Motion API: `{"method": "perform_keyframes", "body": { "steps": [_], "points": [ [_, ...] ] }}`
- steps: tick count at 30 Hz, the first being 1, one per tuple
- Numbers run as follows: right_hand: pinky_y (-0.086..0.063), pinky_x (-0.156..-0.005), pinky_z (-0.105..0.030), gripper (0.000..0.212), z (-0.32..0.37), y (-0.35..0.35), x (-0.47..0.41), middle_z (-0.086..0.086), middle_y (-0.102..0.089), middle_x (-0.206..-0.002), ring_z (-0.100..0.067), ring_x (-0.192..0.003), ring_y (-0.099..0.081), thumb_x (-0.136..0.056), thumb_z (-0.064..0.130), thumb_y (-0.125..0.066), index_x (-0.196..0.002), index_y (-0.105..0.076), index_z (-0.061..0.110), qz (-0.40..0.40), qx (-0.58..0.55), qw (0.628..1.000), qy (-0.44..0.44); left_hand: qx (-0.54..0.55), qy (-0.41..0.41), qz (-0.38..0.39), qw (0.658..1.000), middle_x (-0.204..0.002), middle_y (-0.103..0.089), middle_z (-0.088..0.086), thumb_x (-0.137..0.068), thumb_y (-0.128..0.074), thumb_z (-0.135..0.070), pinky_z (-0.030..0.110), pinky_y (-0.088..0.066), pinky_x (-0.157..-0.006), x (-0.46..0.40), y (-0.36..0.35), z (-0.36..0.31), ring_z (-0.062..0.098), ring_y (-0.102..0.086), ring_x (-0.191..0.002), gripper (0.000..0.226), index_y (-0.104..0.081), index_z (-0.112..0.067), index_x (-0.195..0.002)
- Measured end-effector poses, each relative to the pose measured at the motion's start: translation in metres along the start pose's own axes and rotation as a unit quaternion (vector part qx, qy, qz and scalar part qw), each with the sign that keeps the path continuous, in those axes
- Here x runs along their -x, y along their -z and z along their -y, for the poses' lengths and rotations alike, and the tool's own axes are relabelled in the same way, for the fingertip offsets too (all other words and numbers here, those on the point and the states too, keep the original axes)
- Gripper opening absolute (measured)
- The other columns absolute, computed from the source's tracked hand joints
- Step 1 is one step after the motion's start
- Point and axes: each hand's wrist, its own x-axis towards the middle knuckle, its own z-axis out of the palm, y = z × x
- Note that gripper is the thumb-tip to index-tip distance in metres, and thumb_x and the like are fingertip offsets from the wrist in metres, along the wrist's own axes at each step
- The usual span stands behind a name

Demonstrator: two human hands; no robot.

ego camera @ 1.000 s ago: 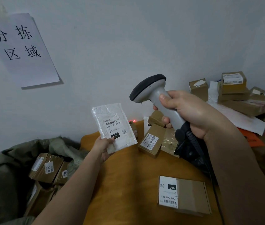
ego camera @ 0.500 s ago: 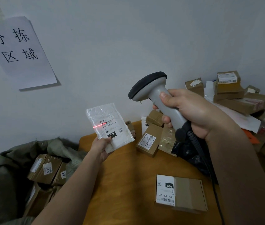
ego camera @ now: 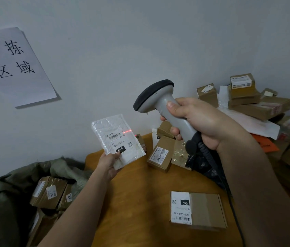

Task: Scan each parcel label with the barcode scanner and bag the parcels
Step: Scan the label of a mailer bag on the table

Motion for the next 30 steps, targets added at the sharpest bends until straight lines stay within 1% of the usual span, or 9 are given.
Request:
{"method": "perform_keyframes", "body": {
  "steps": [5, 9, 12, 14, 15, 17, 21, 26, 30],
  "points": [
    [-0.045, -0.049, -0.023, 0.025, 0.000, 0.000, -0.002, -0.008, -0.054, -0.095, -0.013, -0.057, -0.050, -0.104, 0.027, -0.045, -0.113, -0.054, 0.006, -0.004, 0.010, 1.000, -0.005, 0.010, 0.007, 0.010, 1.000, -0.124, -0.061, 0.015, -0.094, -0.048, 0.009, 0.056, -0.052, -0.072, -0.003, 0.001, 0.000, 0.036, -0.062, -0.101, 0.045, -0.050, -0.016, -0.131],
    [-0.044, -0.049, -0.023, 0.028, 0.000, -0.004, -0.004, -0.009, -0.054, -0.093, -0.012, -0.056, -0.050, -0.104, 0.026, -0.045, -0.116, -0.055, 0.003, 0.008, -0.002, 1.000, -0.010, 0.007, 0.010, 0.009, 1.000, -0.124, -0.061, 0.014, -0.093, -0.048, 0.010, 0.059, -0.051, -0.080, -0.007, 0.003, 0.004, 0.037, -0.061, -0.106, 0.046, -0.050, -0.016, -0.131],
    [-0.044, -0.052, -0.027, 0.026, 0.000, -0.008, -0.006, -0.015, -0.053, -0.093, -0.014, -0.057, -0.051, -0.104, 0.025, -0.045, -0.114, -0.055, 0.004, 0.017, 0.003, 1.000, -0.013, 0.015, 0.007, 0.006, 1.000, -0.126, -0.062, 0.014, -0.092, -0.048, 0.011, 0.058, -0.052, -0.076, -0.012, 0.008, 0.005, 0.035, -0.064, -0.100, 0.047, -0.052, -0.016, -0.131],
    [-0.044, -0.055, -0.029, 0.028, -0.001, -0.012, -0.008, -0.019, -0.057, -0.106, -0.014, -0.059, -0.051, -0.104, 0.026, -0.045, -0.117, -0.054, 0.003, 0.019, 0.010, 1.000, -0.008, 0.018, 0.006, 0.002, 1.000, -0.125, -0.063, 0.014, -0.092, -0.048, 0.010, 0.055, -0.054, -0.069, -0.016, 0.013, 0.004, 0.034, -0.064, -0.099, 0.047, -0.052, -0.015, -0.131],
    [-0.044, -0.056, -0.029, 0.029, -0.002, -0.013, -0.009, -0.018, -0.058, -0.110, -0.015, -0.059, -0.051, -0.104, 0.026, -0.045, -0.117, -0.055, 0.002, 0.017, 0.014, 1.000, -0.006, 0.019, 0.006, 0.002, 1.000, -0.125, -0.063, 0.014, -0.092, -0.049, 0.010, 0.054, -0.054, -0.066, -0.017, 0.015, 0.004, 0.034, -0.065, -0.099, 0.047, -0.052, -0.015, -0.132],
    [-0.043, -0.056, -0.030, 0.029, -0.002, -0.017, -0.010, -0.014, -0.057, -0.108, -0.015, -0.060, -0.050, -0.104, 0.025, -0.044, -0.115, -0.055, 0.001, 0.014, 0.027, 1.000, -0.002, 0.016, 0.007, 0.002, 1.000, -0.125, -0.063, 0.013, -0.093, -0.049, 0.009, 0.051, -0.055, -0.062, -0.019, 0.018, 0.002, 0.033, -0.065, -0.097, 0.047, -0.051, -0.015, -0.133],
    [-0.043, -0.055, -0.028, 0.027, 0.002, -0.025, -0.012, -0.011, -0.055, -0.104, -0.014, -0.059, -0.050, -0.104, 0.024, -0.043, -0.115, -0.055, 0.002, 0.012, 0.039, 0.999, 0.003, 0.018, 0.005, -0.002, 1.000, -0.123, -0.063, 0.012, -0.093, -0.049, 0.009, 0.053, -0.054, -0.071, -0.020, 0.021, -0.003, 0.031, -0.065, -0.094, 0.046, -0.051, -0.016, -0.131],
    [-0.042, -0.055, -0.028, 0.028, 0.008, -0.036, -0.011, -0.010, -0.055, -0.101, -0.014, -0.059, -0.049, -0.104, 0.024, -0.043, -0.116, -0.054, 0.002, 0.006, 0.051, 0.999, 0.010, 0.030, 0.004, 0.000, 1.000, -0.123, -0.064, 0.012, -0.093, -0.048, 0.011, 0.054, -0.053, -0.077, -0.023, 0.029, -0.007, 0.032, -0.065, -0.096, 0.046, -0.052, -0.015, -0.131],
    [-0.042, -0.054, -0.027, 0.027, 0.011, -0.046, -0.011, -0.007, -0.054, -0.095, -0.014, -0.059, -0.049, -0.105, 0.025, -0.043, -0.114, -0.055, 0.003, 0.010, 0.059, 0.998, 0.014, 0.042, 0.005, -0.004, 0.999, -0.124, -0.063, 0.013, -0.092, -0.048, 0.011, 0.054, -0.054, -0.073, -0.023, 0.040, -0.008, 0.032, -0.065, -0.096, 0.047, -0.052, -0.015, -0.131]
  ]
}}
